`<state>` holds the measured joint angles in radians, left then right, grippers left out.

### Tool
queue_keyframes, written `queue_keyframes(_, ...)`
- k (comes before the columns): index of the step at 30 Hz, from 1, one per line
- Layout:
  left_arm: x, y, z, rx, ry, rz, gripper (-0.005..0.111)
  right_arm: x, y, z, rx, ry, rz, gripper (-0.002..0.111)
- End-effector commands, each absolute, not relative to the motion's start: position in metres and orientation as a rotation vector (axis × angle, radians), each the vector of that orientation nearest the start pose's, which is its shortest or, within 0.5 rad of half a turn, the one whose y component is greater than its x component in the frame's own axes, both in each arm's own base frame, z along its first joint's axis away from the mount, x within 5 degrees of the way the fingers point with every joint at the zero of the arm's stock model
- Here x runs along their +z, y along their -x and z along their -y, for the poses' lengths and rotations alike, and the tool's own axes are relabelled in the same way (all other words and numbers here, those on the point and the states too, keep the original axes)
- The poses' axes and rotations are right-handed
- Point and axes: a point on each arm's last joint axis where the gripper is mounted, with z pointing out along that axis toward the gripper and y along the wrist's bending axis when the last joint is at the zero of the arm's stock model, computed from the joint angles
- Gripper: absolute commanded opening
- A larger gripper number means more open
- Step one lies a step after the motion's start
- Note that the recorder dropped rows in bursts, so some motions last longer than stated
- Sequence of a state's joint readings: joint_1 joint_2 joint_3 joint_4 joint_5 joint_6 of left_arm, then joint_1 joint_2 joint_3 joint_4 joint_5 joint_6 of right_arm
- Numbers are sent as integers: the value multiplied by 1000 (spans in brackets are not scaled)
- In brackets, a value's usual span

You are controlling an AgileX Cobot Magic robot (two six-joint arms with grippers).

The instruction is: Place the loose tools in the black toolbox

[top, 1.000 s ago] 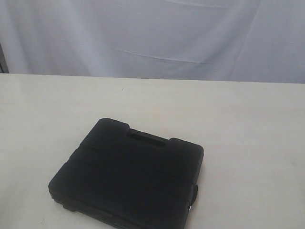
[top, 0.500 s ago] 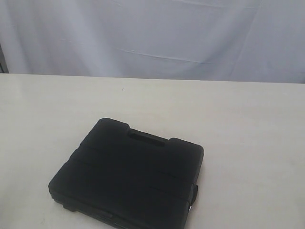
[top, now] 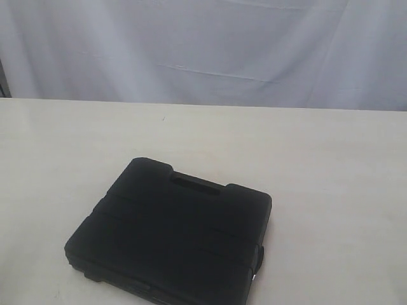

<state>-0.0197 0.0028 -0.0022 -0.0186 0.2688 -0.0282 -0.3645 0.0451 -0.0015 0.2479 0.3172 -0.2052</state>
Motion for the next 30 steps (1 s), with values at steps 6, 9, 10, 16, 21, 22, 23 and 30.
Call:
queue_keyframes(6,189,-55,2,-57,21,-1750,0,186,-54,8,-107,-209,-1770,-1)
queue_keyframes(9,189,-55,2,-57,21,-1752,0,186,-54,8,-105,-207,-1770,-1)
queue_keyframes(10,189,-55,2,-57,21,-1752,0,186,-54,8,-105,-207,-1770,-1)
queue_keyframes(16,189,-55,2,-57,21,-1752,0,186,-54,8,-107,-209,-1768,-1)
queue_keyframes(21,189,-55,2,-57,21,-1752,0,186,-54,8,-109,-205,-1770,-1)
queue_keyframes(22,189,-55,2,-57,21,-1752,0,186,-54,8,-109,-205,-1770,-1)
queue_keyframes(23,189,-55,2,-57,21,-1752,0,186,-54,8,-109,-205,-1770,-1)
queue_keyframes(30,189,-55,2,-57,21,-1752,0,186,-54,8,-109,-205,-1770,-1)
